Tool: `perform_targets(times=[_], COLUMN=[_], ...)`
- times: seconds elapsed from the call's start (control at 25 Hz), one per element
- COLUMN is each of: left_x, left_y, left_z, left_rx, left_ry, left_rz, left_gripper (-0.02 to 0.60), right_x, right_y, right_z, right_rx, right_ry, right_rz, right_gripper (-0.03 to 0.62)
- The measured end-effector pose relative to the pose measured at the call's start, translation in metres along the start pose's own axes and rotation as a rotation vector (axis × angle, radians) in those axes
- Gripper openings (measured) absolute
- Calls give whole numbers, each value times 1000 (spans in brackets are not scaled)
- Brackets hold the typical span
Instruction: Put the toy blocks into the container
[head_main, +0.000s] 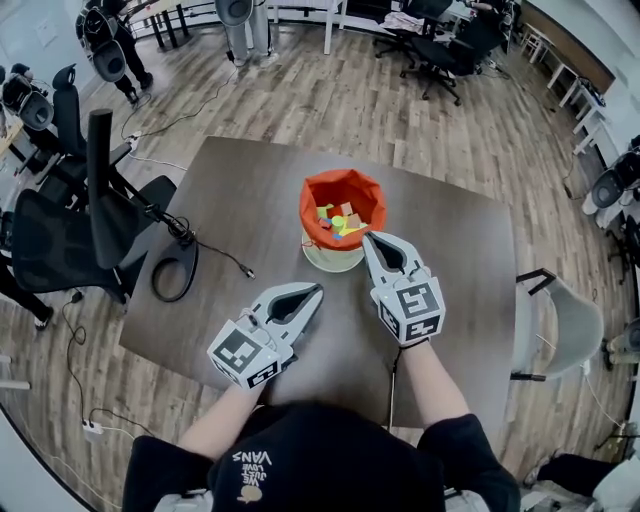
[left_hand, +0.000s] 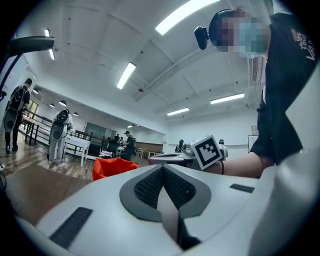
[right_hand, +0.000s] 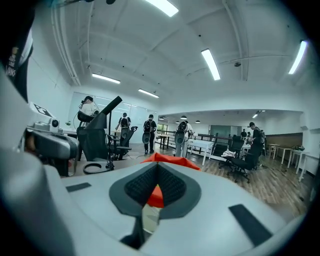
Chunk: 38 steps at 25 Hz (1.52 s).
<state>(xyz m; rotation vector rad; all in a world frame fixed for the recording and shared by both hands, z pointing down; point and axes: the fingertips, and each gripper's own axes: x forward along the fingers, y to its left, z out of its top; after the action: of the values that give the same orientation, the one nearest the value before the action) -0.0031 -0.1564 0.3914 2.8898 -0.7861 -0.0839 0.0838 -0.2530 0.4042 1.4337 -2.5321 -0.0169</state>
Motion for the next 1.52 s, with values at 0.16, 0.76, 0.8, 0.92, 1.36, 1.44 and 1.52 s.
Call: perform_targets(times=[0.16, 0.76, 0.8, 0.92, 1.36, 1.44, 1.52], left_x=[-5, -28, -29, -32, -35, -35, -35], left_y=[-8, -34, -36, -40, -54, -55, -57], left_z=[1, 10, 9, 7, 5, 4, 4], left_rx=[9, 29, 30, 29, 33, 30, 29], left_ry=[-5, -14, -15, -21, -15, -14, -14], left_rz=[-2, -20, -21, -25, -38, -38, -39], left_gripper=[11, 11, 11, 11, 11, 11, 11], right_x=[-23, -95, -99, -112, -140, -141, -143], right_y=[11, 53, 56, 63, 72, 73, 73], right_z=[9, 3, 0, -9, -26, -29, -29], right_rx=[-4, 30, 39, 62, 106, 112, 116], right_ry=[-33, -38, -32, -20, 1, 8, 8], right_rz=[0, -18, -18, -22, -56, -56, -59], right_gripper=[18, 18, 18, 18, 18, 18, 18])
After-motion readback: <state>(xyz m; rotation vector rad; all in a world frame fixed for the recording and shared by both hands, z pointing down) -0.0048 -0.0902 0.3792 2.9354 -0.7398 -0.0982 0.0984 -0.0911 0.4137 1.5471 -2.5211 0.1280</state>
